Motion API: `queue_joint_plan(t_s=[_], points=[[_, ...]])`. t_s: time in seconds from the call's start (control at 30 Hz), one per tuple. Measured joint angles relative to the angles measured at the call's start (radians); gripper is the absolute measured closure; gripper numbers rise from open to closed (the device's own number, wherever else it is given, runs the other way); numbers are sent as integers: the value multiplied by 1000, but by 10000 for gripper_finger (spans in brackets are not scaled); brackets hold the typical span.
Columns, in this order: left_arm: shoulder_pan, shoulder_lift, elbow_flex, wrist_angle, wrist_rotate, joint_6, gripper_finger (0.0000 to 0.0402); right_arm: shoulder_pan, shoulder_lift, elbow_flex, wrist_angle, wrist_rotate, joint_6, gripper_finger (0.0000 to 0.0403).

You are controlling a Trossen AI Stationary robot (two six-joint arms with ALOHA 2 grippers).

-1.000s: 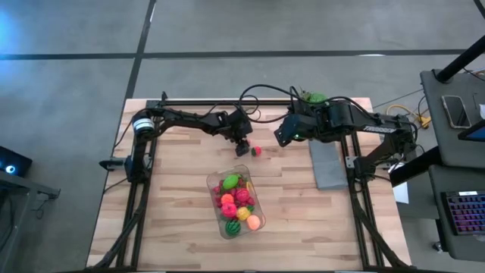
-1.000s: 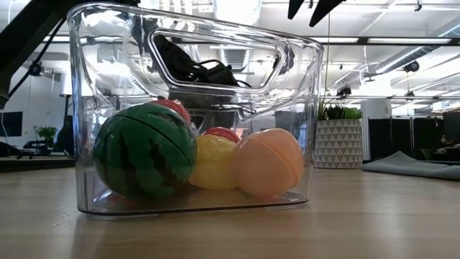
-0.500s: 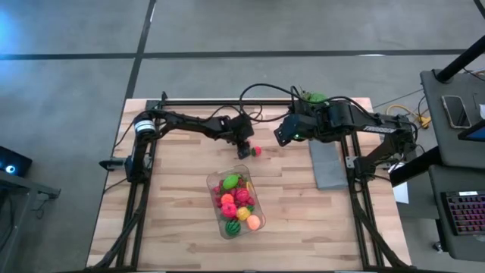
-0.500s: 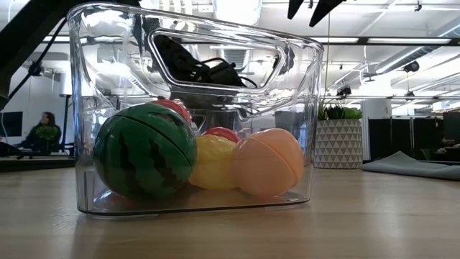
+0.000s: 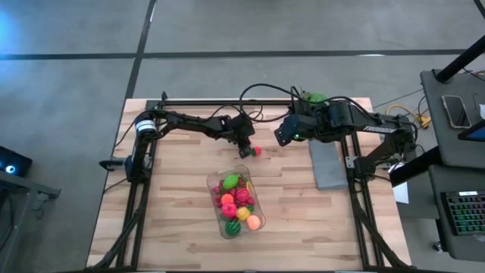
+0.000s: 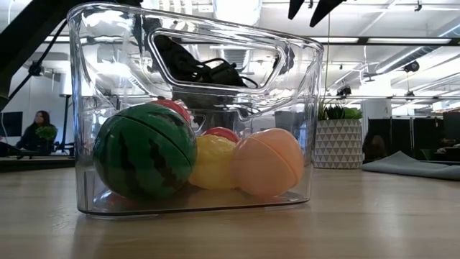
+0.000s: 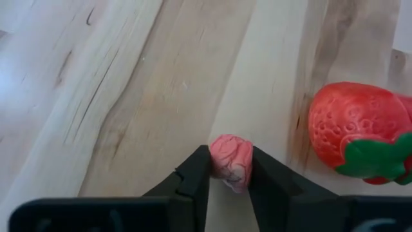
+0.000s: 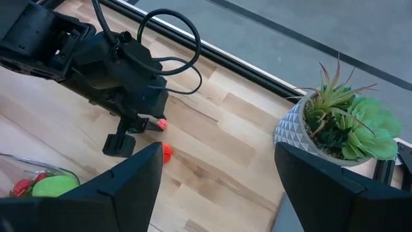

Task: Pick and placing Produce into tupperware
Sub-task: Put the pink peach into the transparent bin

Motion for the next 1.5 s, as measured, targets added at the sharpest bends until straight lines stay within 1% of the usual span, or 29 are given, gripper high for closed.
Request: queue_joint_plan(t_s=[0.13, 0.33, 0.5, 0.67, 0.73, 0.83, 0.97, 1.13, 1.27, 1.4, 1.5], points=[[0, -1, 4, -2, 1, 0, 345, 0, 0, 0, -11, 0, -1, 115], [-8, -47, 2, -63, 12, 0, 350, 0, 0, 0, -27, -2, -3, 117], [-35, -164, -1, -131, 12, 0, 351, 7, 0, 0, -29, -8, -13, 116], [-96, -343, -3, -153, 36, -8, 351, 35, 0, -2, -32, -12, -30, 117], [-130, -415, -15, -160, 46, -55, 351, 52, 0, -3, -37, -12, -36, 117], [-189, -509, -33, -163, 53, -177, 347, 82, 0, -5, -37, -12, -37, 117], [-294, -597, -57, -173, 68, -316, 339, 132, 0, -5, -37, -11, -37, 121], [-452, -618, -99, -173, 59, -464, 337, 189, -1, -9, -36, -9, -34, 124], [-541, -567, -128, -189, 57, -568, 337, 216, 1, -14, -37, -9, -21, 124], [-575, -495, -135, -175, 48, -711, 335, 226, 2, -17, -35, -9, -17, 126], [-584, -474, -135, -145, 72, -763, 320, 227, 2, -20, -36, -21, 9, 127]])
